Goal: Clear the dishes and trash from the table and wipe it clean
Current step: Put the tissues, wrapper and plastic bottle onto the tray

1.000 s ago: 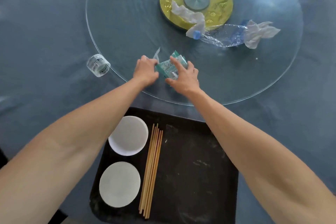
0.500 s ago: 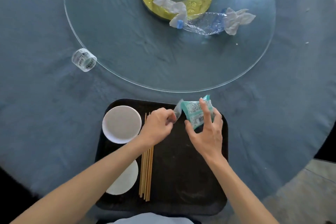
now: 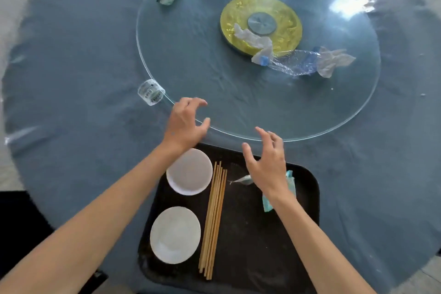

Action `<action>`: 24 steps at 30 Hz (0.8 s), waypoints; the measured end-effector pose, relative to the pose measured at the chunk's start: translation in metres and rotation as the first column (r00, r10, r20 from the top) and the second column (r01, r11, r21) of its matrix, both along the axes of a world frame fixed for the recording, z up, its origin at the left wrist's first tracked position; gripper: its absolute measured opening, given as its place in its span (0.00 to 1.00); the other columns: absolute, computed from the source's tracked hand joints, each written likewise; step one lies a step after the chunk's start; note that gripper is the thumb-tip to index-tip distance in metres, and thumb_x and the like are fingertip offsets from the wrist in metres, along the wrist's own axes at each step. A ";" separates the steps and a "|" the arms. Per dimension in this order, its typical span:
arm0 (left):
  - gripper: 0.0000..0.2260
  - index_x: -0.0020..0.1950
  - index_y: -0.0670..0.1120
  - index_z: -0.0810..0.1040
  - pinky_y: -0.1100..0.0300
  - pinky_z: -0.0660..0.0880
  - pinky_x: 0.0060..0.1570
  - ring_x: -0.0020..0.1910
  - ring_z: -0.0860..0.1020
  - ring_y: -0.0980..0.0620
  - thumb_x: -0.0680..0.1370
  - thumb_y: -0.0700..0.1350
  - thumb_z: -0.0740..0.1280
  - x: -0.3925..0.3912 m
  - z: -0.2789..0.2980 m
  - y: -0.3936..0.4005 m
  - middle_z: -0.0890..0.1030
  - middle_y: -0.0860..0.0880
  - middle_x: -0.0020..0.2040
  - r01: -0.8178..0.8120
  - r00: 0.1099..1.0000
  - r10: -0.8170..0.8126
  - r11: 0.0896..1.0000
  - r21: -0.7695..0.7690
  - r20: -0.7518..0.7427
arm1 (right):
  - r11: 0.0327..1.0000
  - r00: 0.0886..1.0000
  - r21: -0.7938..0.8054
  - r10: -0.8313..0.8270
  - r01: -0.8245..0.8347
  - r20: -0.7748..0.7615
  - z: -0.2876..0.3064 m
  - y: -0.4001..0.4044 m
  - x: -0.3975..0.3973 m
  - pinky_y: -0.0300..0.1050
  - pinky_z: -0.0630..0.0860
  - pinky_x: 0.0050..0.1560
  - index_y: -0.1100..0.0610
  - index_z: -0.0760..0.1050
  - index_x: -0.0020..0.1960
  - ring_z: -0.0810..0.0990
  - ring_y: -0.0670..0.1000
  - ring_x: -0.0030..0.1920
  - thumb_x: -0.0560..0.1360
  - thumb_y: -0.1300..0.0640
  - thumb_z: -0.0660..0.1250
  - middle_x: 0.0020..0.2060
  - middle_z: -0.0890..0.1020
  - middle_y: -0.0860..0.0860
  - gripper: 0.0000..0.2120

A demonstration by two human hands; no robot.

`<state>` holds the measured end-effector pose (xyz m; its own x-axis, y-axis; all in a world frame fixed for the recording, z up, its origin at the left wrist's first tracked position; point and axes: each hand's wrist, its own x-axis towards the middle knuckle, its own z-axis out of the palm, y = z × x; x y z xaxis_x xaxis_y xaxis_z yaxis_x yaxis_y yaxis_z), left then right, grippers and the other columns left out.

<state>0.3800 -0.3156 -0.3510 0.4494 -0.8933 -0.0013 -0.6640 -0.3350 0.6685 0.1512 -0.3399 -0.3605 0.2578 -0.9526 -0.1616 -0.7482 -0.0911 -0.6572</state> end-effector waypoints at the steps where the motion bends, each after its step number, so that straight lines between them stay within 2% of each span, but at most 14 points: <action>1: 0.20 0.65 0.42 0.78 0.56 0.66 0.65 0.64 0.74 0.40 0.74 0.42 0.74 0.031 0.000 -0.004 0.79 0.41 0.61 -0.107 0.994 0.107 0.994 0.030 0.006 | 0.998 0.997 0.023 0.059 -0.060 0.046 0.002 -0.015 0.027 0.50 0.74 0.66 0.49 0.68 0.77 0.75 0.55 0.68 0.81 0.48 0.69 0.70 0.72 0.55 0.27; 2: 0.22 0.66 0.41 0.77 0.54 0.66 0.67 0.65 0.73 0.39 0.73 0.42 0.75 0.060 -0.003 -0.006 0.77 0.39 0.63 -0.209 0.978 0.209 0.975 0.072 0.003 | 0.990 0.989 0.047 0.128 -0.131 0.074 0.003 -0.029 0.058 0.48 0.74 0.64 0.51 0.68 0.77 0.77 0.55 0.66 0.81 0.51 0.69 0.68 0.74 0.55 0.26; 4: 0.31 0.72 0.38 0.71 0.54 0.63 0.70 0.71 0.69 0.38 0.72 0.43 0.78 0.108 -0.015 -0.007 0.72 0.37 0.70 -0.341 0.938 0.348 0.923 0.179 -0.006 | 0.957 0.962 0.105 0.262 -0.270 0.084 0.000 -0.051 0.119 0.52 0.75 0.65 0.52 0.67 0.78 0.79 0.57 0.63 0.81 0.54 0.68 0.68 0.74 0.56 0.26; 6: 0.42 0.78 0.37 0.62 0.54 0.58 0.75 0.78 0.62 0.41 0.71 0.45 0.80 0.142 -0.029 -0.007 0.65 0.37 0.77 -0.354 0.924 0.380 0.888 0.294 -0.037 | 0.908 0.922 0.163 0.378 -0.386 0.079 -0.009 -0.067 0.177 0.55 0.74 0.67 0.52 0.64 0.79 0.80 0.58 0.63 0.81 0.57 0.67 0.68 0.73 0.57 0.28; 8: 0.46 0.81 0.40 0.57 0.54 0.57 0.76 0.79 0.61 0.43 0.71 0.46 0.80 0.165 -0.043 -0.012 0.62 0.40 0.80 -0.356 0.904 0.415 0.864 0.356 -0.101 | 0.864 0.884 0.190 0.464 -0.467 0.059 -0.019 -0.082 0.228 0.55 0.72 0.69 0.52 0.62 0.81 0.79 0.60 0.64 0.80 0.59 0.66 0.70 0.73 0.57 0.31; 11: 0.37 0.78 0.42 0.66 0.53 0.69 0.70 0.70 0.75 0.43 0.73 0.44 0.78 0.180 -0.063 -0.019 0.74 0.42 0.73 -0.373 0.886 0.435 0.875 0.309 -0.162 | 0.815 0.832 0.191 0.554 -0.547 0.019 -0.039 -0.096 0.281 0.52 0.71 0.70 0.50 0.59 0.83 0.77 0.60 0.68 0.78 0.61 0.66 0.74 0.70 0.58 0.35; 14: 0.25 0.71 0.43 0.75 0.64 0.73 0.56 0.59 0.82 0.46 0.74 0.42 0.76 0.177 -0.071 -0.016 0.82 0.43 0.63 -0.348 0.904 0.388 0.912 0.217 -0.180 | 0.824 0.838 0.166 0.544 -0.541 0.032 -0.057 -0.095 0.304 0.48 0.69 0.70 0.48 0.65 0.81 0.73 0.57 0.72 0.78 0.62 0.65 0.73 0.73 0.56 0.32; 16: 0.23 0.69 0.44 0.77 0.65 0.74 0.52 0.55 0.83 0.47 0.75 0.43 0.76 0.169 -0.066 -0.010 0.83 0.45 0.60 -0.328 0.906 0.362 0.928 0.174 -0.219 | 0.857 0.865 0.115 0.496 -0.502 0.074 -0.061 -0.091 0.306 0.47 0.70 0.69 0.48 0.72 0.76 0.76 0.55 0.69 0.79 0.64 0.63 0.69 0.79 0.54 0.28; 20: 0.23 0.69 0.48 0.77 0.58 0.79 0.54 0.51 0.83 0.50 0.75 0.46 0.76 0.150 -0.038 0.003 0.82 0.49 0.57 -0.263 0.922 0.281 0.960 0.102 -0.268 | 0.898 0.884 0.041 0.421 -0.437 0.204 -0.041 -0.086 0.279 0.51 0.78 0.64 0.50 0.81 0.68 0.84 0.53 0.57 0.77 0.65 0.65 0.57 0.86 0.53 0.22; 22: 0.23 0.70 0.48 0.77 0.63 0.79 0.51 0.48 0.83 0.57 0.75 0.46 0.76 0.138 -0.017 0.007 0.82 0.50 0.58 -0.197 0.934 0.209 0.978 0.070 -0.290 | 0.908 0.883 -0.011 0.409 -0.418 0.233 -0.017 -0.083 0.253 0.52 0.81 0.60 0.51 0.82 0.66 0.85 0.52 0.52 0.76 0.65 0.68 0.54 0.86 0.53 0.21; 24: 0.23 0.69 0.49 0.78 0.74 0.75 0.45 0.44 0.81 0.66 0.75 0.46 0.77 0.121 0.004 0.010 0.83 0.51 0.56 -0.131 0.940 0.133 0.991 0.027 -0.314 | 0.923 0.888 -0.086 0.385 -0.376 0.252 0.005 -0.079 0.220 0.51 0.82 0.58 0.53 0.82 0.66 0.85 0.51 0.51 0.75 0.67 0.69 0.55 0.86 0.53 0.22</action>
<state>0.5010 -0.3056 -0.3473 0.5390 -0.8256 -0.1667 -0.3695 -0.4097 0.8340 0.3715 -0.4184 -0.3552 0.6301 -0.7765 -0.0093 -0.4558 -0.3601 -0.8140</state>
